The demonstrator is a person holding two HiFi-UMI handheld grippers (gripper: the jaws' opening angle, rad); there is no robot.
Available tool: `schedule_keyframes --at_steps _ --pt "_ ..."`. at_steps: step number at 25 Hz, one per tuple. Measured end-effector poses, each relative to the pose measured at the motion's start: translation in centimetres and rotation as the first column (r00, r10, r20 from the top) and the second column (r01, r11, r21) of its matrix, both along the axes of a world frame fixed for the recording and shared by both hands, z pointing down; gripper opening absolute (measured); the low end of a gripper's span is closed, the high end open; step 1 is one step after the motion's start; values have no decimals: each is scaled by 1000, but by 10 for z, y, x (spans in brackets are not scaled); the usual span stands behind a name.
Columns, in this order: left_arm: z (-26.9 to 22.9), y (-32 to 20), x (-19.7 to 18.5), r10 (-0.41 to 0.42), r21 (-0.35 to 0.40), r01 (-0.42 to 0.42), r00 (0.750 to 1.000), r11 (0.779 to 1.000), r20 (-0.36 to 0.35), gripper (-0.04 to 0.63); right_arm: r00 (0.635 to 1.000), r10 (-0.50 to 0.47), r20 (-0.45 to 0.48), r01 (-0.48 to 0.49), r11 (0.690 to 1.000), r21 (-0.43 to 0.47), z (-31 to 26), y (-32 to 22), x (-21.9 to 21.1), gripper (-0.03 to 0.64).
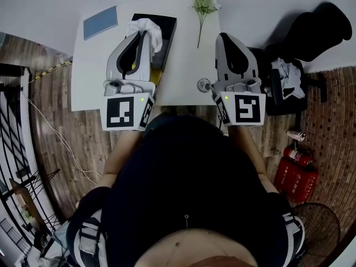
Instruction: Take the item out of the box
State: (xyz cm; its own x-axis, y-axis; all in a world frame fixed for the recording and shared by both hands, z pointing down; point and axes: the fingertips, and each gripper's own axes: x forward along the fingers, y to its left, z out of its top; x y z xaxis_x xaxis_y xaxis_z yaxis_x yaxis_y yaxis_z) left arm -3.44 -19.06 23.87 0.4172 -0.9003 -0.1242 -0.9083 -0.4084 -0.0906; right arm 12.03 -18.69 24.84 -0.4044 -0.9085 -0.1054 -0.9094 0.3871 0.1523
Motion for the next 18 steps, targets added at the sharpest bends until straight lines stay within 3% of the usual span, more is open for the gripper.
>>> schedule_keyframes --at_steps 9,18 --pt "4 9 27 1 25 -1 1000 1000 8 21 1000 9 17 -10 1000 21 2 6 24 12" --pt "7 8 24 -12 26 12 1000 1000 22 21 1000 -8 26 8 1000 26 4 3 17 12"
